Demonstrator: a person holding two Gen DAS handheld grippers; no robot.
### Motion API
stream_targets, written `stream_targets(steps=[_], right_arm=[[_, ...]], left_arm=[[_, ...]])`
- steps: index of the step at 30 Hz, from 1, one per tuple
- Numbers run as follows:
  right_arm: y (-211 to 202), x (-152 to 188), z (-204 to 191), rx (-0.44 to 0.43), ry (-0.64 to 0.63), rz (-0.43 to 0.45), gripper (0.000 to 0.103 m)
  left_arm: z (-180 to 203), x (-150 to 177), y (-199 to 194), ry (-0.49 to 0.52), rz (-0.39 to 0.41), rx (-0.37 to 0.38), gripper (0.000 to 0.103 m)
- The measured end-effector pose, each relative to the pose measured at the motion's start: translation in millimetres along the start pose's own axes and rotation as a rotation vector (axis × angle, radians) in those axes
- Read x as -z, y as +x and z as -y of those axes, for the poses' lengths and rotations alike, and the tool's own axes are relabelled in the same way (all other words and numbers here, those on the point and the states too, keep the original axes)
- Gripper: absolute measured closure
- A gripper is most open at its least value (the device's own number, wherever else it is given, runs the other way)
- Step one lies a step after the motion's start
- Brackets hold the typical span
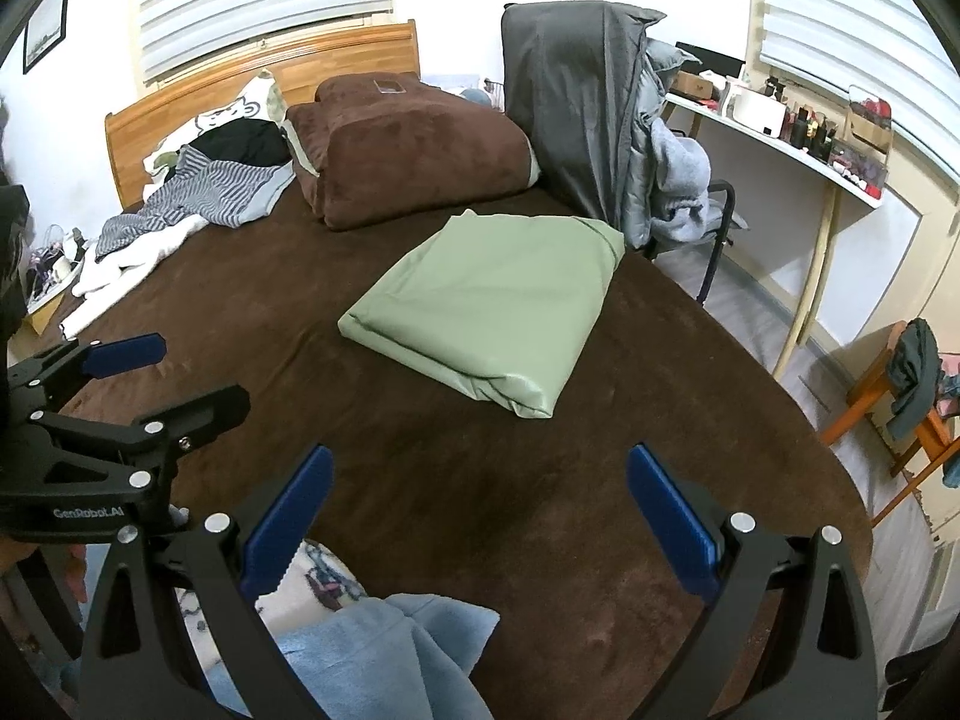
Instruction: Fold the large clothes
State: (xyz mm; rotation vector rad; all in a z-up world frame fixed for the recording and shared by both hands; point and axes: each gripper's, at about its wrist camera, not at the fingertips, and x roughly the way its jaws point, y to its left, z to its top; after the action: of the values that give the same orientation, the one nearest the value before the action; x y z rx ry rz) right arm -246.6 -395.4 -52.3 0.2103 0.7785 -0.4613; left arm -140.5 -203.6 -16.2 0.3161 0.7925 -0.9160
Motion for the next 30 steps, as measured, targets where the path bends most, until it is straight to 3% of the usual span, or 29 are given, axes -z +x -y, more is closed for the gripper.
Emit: stream_targets(steps=[30], right_arm=[[2.5,1.1,10.5,0.044,0.013,-0.016,0.006]], left_arm=[[5.9,1.6,4.7,0.02,-0.016,0.024,0.007]])
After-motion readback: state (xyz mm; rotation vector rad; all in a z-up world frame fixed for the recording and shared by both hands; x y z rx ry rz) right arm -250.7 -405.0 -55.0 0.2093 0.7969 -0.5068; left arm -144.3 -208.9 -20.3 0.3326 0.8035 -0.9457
